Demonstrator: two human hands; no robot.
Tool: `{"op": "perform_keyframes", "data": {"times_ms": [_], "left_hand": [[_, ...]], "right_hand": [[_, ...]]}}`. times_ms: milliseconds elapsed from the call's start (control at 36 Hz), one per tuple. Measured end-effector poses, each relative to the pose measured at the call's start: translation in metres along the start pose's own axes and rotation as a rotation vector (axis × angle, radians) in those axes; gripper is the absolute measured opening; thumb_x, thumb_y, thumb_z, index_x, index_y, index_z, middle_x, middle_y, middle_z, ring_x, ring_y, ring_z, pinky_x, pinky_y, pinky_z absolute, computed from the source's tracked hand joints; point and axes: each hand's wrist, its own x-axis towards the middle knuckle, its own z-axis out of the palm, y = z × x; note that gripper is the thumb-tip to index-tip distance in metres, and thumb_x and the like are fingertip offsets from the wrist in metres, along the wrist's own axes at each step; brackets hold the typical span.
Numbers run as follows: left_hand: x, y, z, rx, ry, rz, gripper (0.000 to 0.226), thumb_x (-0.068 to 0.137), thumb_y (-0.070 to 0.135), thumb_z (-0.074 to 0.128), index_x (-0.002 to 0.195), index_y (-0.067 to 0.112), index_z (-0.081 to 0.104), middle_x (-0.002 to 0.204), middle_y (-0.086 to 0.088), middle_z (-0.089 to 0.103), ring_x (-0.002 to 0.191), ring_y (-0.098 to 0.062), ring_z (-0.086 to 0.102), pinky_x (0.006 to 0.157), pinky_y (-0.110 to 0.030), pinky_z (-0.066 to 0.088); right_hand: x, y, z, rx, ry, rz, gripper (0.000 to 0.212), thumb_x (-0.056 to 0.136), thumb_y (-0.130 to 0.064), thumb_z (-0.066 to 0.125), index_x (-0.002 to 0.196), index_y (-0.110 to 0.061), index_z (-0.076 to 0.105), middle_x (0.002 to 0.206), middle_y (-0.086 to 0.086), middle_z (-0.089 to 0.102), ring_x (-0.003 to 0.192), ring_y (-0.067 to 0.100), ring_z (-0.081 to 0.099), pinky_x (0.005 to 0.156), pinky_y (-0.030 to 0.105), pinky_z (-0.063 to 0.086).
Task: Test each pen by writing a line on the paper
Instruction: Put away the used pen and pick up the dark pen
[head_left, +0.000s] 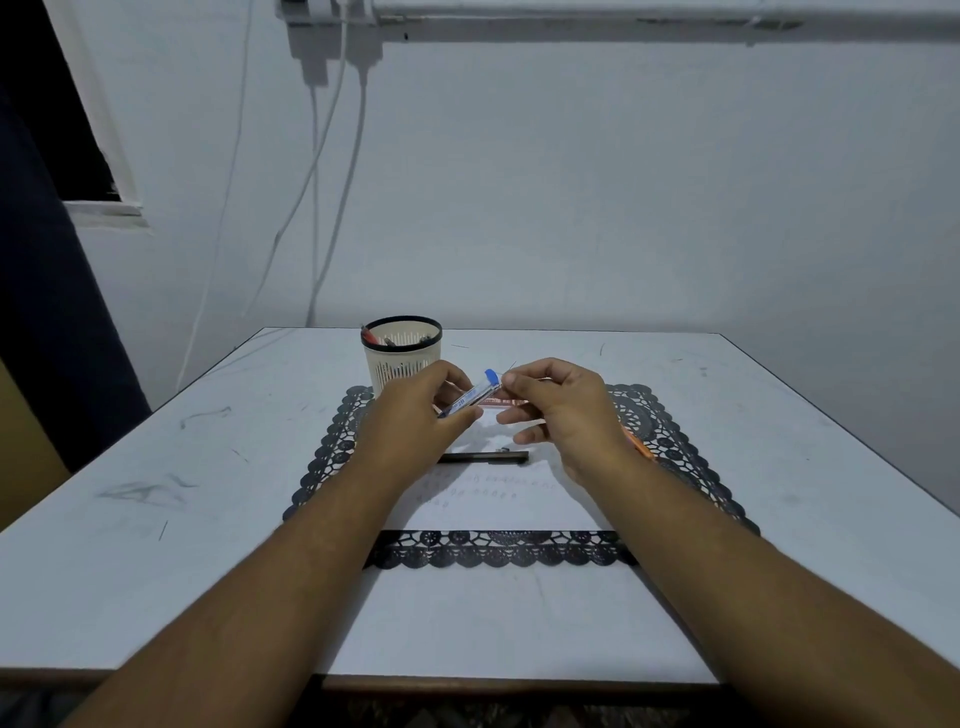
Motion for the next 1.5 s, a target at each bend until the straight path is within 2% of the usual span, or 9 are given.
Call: {"op": "perform_keyframes", "data": {"times_ms": [194,389,611,778,1000,1139,1278,1361,1500], "left_hand": [[0.0,0.0004,0.0007,-0.017,-0.003,-0.007,0.024,0.084,0.034,0.084,0.099,0.034,0.065,0.088,0.016,0.074,0.076,-0.001,0.068,0.072,-0.04,0.06],[0.0001,0.0013,-0.0004,-0.011,0.002,-0.02,0.023,0.084,0.036,0.083,0.099,0.034,0.065,0.085,0.016,0.073,0.073,-0.001,0.067,0.071,-0.04,0.06],[-0.0009,0.0028,-0.0008,-0.02,-0.007,-0.017,0.023,0.085,0.034,0.083,0.1,0.034,0.065,0.087,0.016,0.074,0.074,-0.001,0.068,0.072,-0.04,0.061],[-0.0013,0.0031,-0.0001,-0.034,-0.01,-0.011,0.024,0.085,0.032,0.083,0.1,0.034,0.064,0.089,0.016,0.073,0.076,-0.001,0.068,0.073,-0.04,0.061],[-0.0005,0.0025,0.0008,-0.037,-0.024,0.033,0.023,0.086,0.028,0.082,0.101,0.031,0.064,0.091,0.014,0.072,0.084,-0.002,0.067,0.076,-0.035,0.06],[-0.0008,0.0032,0.0005,-0.032,-0.025,0.042,0.023,0.086,0.029,0.082,0.1,0.031,0.064,0.09,0.014,0.073,0.083,-0.001,0.067,0.075,-0.031,0.059],[-0.0007,0.0032,0.0014,-0.022,-0.022,0.056,0.022,0.086,0.028,0.081,0.1,0.03,0.064,0.091,0.014,0.072,0.083,-0.003,0.067,0.074,-0.033,0.059],[-0.0004,0.004,0.0013,-0.026,-0.02,0.063,0.022,0.086,0.026,0.081,0.1,0.029,0.063,0.091,0.015,0.072,0.082,-0.003,0.067,0.072,-0.028,0.058],[-0.0017,0.0058,0.0015,-0.079,-0.029,0.043,0.026,0.087,0.024,0.081,0.102,0.029,0.06,0.088,0.012,0.073,0.079,0.0,0.067,0.063,-0.009,0.048]], "right_hand": [[0.001,0.0014,-0.0012,-0.004,0.008,-0.048,0.013,0.088,-0.015,0.083,0.089,-0.006,0.073,0.09,0.009,0.077,0.076,0.019,0.072,0.05,0.031,0.055],[0.0012,0.0003,-0.0013,0.0,-0.029,-0.07,0.006,0.089,-0.005,0.079,0.089,-0.009,0.074,0.082,0.006,0.074,0.076,0.017,0.071,0.05,0.031,0.056],[0.0009,-0.0007,-0.0018,0.054,-0.019,-0.094,0.005,0.092,-0.005,0.075,0.094,-0.008,0.072,0.096,0.014,0.077,0.078,0.021,0.073,0.051,0.032,0.057],[-0.0006,-0.0019,-0.0019,0.069,-0.015,-0.124,0.01,0.091,-0.003,0.075,0.097,-0.009,0.071,0.095,0.015,0.077,0.075,0.02,0.071,0.05,0.031,0.055],[0.0012,-0.0006,0.0,0.032,-0.003,-0.137,0.008,0.09,-0.004,0.077,0.088,-0.012,0.078,0.083,0.005,0.074,0.08,0.019,0.07,0.055,0.031,0.058],[0.0027,0.0012,-0.0004,0.035,0.004,-0.131,0.008,0.089,-0.007,0.079,0.083,-0.012,0.075,0.089,0.011,0.076,0.084,0.024,0.072,0.066,0.036,0.061],[0.0015,0.0003,-0.0007,0.064,-0.014,-0.15,0.008,0.089,-0.007,0.079,0.088,-0.011,0.072,0.094,0.017,0.077,0.085,0.024,0.072,0.067,0.037,0.06],[0.0019,-0.0002,-0.0005,0.06,-0.013,-0.149,0.006,0.089,-0.007,0.078,0.093,-0.011,0.076,0.093,0.014,0.078,0.085,0.023,0.072,0.067,0.037,0.061],[0.0023,-0.0002,0.0001,0.045,-0.015,-0.176,0.008,0.09,-0.007,0.079,0.088,-0.015,0.081,0.092,0.009,0.078,0.086,0.02,0.071,0.067,0.035,0.06]]}}
